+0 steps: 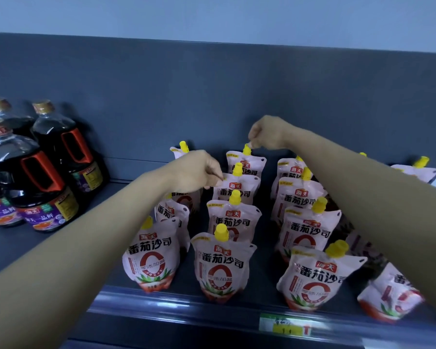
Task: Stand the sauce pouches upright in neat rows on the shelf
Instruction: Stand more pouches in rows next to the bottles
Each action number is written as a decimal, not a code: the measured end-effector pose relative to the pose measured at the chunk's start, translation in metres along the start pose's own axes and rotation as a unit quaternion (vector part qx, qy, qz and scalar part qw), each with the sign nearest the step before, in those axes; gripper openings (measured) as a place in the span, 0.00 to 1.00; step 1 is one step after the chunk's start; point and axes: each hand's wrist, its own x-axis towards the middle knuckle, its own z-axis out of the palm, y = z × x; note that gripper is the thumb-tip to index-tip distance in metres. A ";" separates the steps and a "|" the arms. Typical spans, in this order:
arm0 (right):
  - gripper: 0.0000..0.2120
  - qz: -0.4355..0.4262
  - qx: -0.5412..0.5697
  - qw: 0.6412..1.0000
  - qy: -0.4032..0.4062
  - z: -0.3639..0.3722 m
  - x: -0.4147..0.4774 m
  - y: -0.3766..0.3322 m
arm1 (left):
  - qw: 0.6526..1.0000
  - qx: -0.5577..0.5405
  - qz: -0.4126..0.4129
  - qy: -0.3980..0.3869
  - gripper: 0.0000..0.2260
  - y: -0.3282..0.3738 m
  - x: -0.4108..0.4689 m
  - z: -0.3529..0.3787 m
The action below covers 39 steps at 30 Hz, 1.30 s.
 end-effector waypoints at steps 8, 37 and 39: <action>0.09 0.023 0.041 0.996 -0.079 0.033 0.030 0.019 | 0.993 0.113 -0.038 0.026 0.09 -0.005 0.036 0.008; 0.16 -0.051 0.060 0.994 0.070 0.007 0.013 -0.032 | 0.996 0.020 0.011 0.088 0.06 -0.002 -0.004 -0.047; 0.14 -0.075 0.115 0.990 0.025 0.008 -0.004 -0.054 | 0.996 0.017 0.021 0.083 0.06 -0.009 -0.024 -0.059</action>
